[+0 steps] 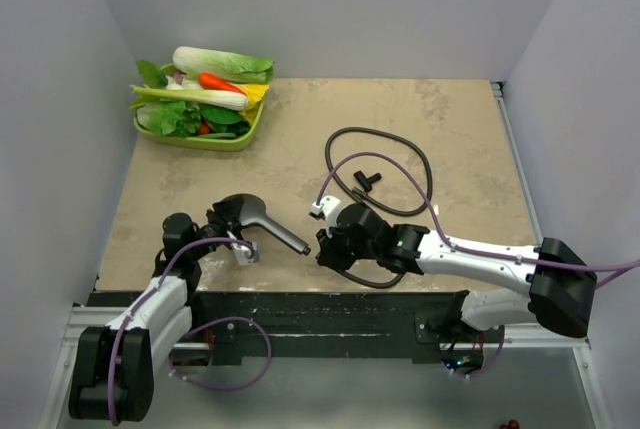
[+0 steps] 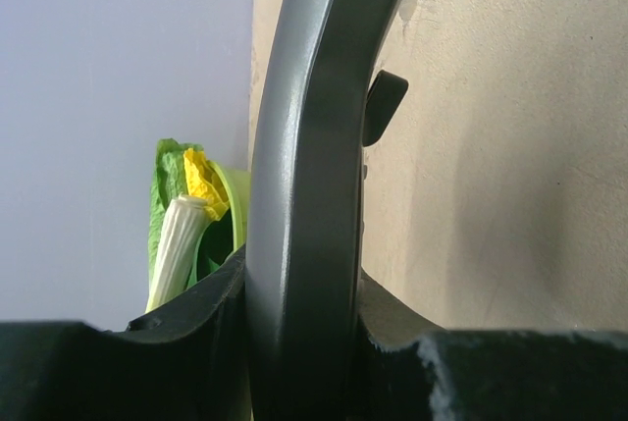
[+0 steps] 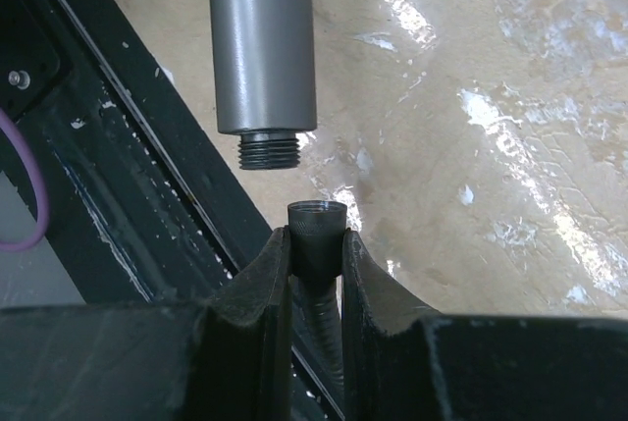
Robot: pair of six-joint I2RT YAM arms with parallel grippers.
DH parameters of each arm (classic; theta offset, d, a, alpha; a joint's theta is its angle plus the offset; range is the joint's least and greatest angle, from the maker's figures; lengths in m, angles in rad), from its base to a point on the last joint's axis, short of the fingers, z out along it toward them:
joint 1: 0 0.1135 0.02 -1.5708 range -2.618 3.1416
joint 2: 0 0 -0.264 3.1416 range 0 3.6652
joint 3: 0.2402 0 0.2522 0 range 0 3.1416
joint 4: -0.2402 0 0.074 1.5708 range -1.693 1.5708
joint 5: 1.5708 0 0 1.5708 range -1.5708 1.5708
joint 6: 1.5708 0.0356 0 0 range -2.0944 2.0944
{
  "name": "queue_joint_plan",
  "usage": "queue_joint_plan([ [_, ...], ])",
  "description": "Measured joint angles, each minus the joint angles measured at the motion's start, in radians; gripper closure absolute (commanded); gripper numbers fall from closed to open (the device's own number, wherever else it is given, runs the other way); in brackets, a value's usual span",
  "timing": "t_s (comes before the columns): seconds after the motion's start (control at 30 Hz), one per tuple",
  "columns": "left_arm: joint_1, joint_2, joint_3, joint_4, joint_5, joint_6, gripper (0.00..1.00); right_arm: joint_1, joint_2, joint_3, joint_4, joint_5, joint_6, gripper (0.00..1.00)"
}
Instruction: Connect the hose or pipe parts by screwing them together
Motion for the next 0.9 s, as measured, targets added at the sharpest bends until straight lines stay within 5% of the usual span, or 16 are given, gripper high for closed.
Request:
queue_joint_plan([
  [0.9,0.003,0.017,0.0,0.027,-0.004,0.0,1.0,0.025,0.082,0.089,-0.001,0.004,-0.052,1.0],
])
